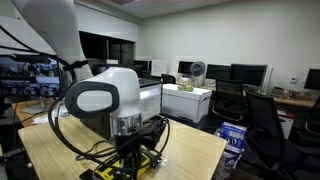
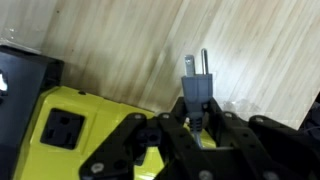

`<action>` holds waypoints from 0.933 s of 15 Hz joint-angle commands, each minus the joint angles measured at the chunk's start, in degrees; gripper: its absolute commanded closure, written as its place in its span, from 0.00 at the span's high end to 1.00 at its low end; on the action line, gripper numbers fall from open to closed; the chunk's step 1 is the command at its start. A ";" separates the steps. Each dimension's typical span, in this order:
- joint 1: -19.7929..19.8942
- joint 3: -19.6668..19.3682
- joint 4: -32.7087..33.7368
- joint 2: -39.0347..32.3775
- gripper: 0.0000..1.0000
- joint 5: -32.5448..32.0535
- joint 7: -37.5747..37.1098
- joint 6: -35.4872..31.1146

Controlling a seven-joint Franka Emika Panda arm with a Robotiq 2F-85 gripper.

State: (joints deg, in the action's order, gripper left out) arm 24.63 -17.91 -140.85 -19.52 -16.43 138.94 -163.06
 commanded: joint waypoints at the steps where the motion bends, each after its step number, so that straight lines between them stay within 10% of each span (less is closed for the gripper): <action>1: -0.06 -0.34 1.28 -1.43 0.07 -0.94 -0.66 0.67; 14: -1.99 0.88 9.84 6.98 0.07 0.15 4.23 31.15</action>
State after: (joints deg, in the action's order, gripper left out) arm 22.34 -17.63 -132.33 -14.24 -16.54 138.97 -137.99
